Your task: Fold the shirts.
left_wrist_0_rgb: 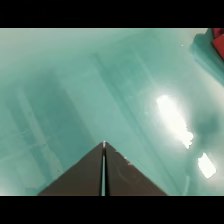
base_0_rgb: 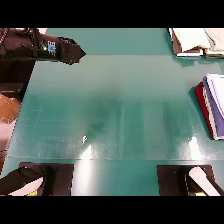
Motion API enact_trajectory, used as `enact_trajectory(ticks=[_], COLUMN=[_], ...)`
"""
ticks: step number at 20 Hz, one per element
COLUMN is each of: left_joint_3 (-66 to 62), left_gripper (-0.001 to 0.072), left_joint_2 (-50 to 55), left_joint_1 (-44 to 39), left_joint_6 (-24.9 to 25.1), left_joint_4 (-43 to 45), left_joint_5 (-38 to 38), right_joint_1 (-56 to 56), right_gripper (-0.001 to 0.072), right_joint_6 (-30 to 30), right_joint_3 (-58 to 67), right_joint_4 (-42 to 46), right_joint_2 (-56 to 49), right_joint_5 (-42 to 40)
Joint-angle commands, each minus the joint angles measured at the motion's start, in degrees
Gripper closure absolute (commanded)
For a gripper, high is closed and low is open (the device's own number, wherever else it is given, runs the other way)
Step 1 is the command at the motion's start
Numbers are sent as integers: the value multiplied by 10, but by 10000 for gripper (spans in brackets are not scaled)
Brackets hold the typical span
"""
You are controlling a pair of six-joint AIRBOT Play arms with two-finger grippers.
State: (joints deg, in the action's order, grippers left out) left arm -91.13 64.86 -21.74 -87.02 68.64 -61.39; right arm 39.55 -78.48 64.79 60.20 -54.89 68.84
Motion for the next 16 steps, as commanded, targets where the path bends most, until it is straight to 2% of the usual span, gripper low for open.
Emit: enact_trajectory(ticks=[1,3,6,8,9,16], left_joint_3=[0,0,0,0,0,0], left_gripper=[678,678,678,678,678,678], left_joint_2=[0,0,0,0,0,0], left_joint_1=[0,0,0,0,0,0], left_joint_6=[0,0,0,0,0,0], left_joint_4=[1,-1,-1,-1,-1,-1], left_joint_5=[-13,-6,-6,-6,-6,-6], right_joint_1=[-169,-269,-391,-443,-460,-484], right_gripper=[33,50,351,604,699,699], right_joint_6=[0,0,1,1,1,1], right_joint_3=[-1,-1,-1,-1,-1,-1], right_joint_4=[-51,-50,-46,-46,-46,-47], right_joint_2=[-5,-17,-37,-48,-52,-56], right_joint_5=[-20,-42,-85,-100,-104,-103])
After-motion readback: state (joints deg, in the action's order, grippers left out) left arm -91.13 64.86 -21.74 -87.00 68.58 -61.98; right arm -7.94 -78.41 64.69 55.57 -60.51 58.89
